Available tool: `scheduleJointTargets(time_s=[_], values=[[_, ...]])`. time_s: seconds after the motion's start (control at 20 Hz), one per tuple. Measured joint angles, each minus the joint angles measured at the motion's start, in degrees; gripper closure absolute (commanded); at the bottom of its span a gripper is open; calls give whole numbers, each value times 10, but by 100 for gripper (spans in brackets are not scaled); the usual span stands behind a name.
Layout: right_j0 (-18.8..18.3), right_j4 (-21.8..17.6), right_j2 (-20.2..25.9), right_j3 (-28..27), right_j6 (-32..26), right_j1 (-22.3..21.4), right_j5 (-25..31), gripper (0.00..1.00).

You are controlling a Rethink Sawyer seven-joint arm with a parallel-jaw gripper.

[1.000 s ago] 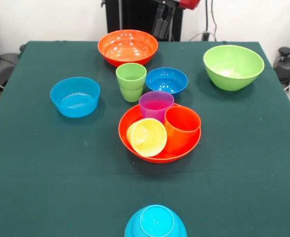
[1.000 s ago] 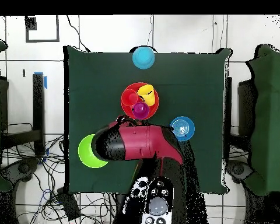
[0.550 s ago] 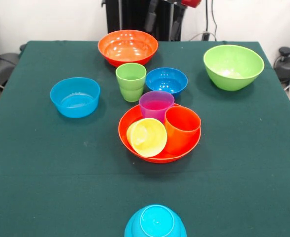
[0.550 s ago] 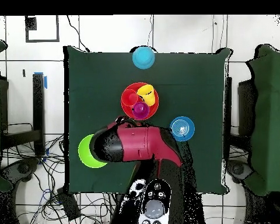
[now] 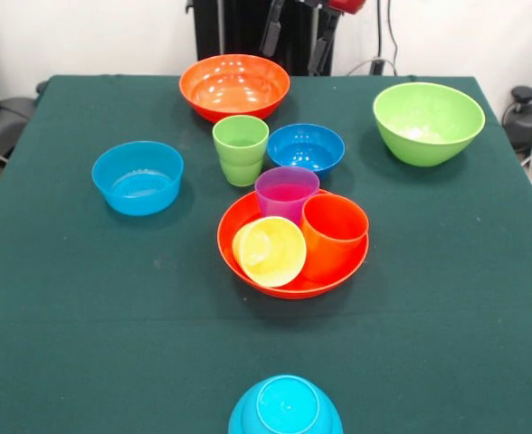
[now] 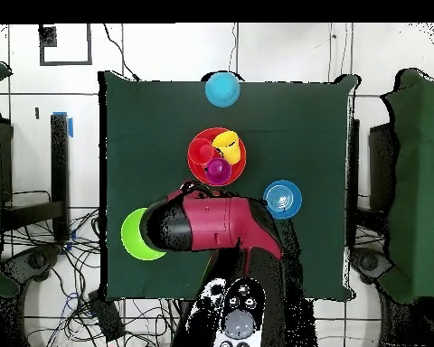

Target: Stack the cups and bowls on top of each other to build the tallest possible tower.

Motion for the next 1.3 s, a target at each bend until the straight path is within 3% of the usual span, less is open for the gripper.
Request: scheduleJointTargets(time_s=[1.3], values=[[14, 11, 1, 0, 0, 57, -110, 0]])
